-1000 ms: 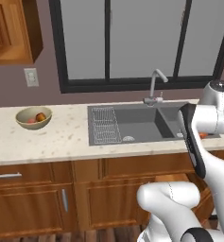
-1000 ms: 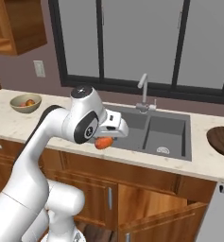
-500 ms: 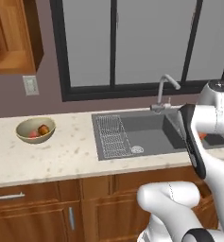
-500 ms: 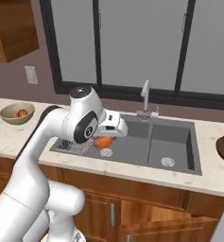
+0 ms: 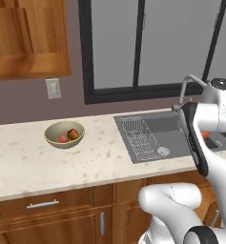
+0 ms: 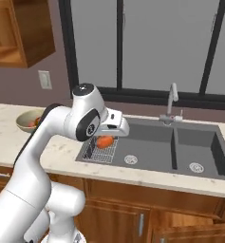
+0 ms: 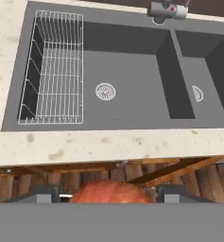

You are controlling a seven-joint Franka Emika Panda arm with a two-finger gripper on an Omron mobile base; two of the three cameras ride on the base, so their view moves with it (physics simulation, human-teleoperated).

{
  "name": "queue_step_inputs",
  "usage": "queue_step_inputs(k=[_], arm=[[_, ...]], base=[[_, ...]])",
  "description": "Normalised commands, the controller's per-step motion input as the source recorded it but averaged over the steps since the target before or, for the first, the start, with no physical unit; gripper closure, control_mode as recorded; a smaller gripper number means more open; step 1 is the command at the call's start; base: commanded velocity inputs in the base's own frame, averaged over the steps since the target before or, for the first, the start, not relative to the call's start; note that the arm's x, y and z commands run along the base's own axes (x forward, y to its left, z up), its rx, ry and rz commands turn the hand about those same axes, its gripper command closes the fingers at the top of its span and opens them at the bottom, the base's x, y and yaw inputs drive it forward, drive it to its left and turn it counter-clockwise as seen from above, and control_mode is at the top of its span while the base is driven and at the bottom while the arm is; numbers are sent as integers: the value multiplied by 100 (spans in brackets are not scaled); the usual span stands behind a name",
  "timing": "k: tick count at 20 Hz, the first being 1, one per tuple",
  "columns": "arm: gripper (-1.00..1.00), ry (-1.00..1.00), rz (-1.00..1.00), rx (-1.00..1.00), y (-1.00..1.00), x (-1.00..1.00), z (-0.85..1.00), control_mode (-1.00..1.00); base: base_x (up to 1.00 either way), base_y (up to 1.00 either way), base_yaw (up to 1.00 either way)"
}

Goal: Pick the peachs from the cabinet and place them in one bowl. Pick the squash from the sink and place it in the other bowl.

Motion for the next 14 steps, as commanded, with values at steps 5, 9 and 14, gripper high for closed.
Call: queue_step_inputs(k=[5, 9, 14], arm=[[100, 0, 0, 0, 0, 0, 0, 100], [100, 0, 0, 0, 0, 0, 0, 100], [100, 0, 0, 0, 0, 0, 0, 100]], base=[[-83, 8, -1], [-88, -92, 0], [5, -100, 0]])
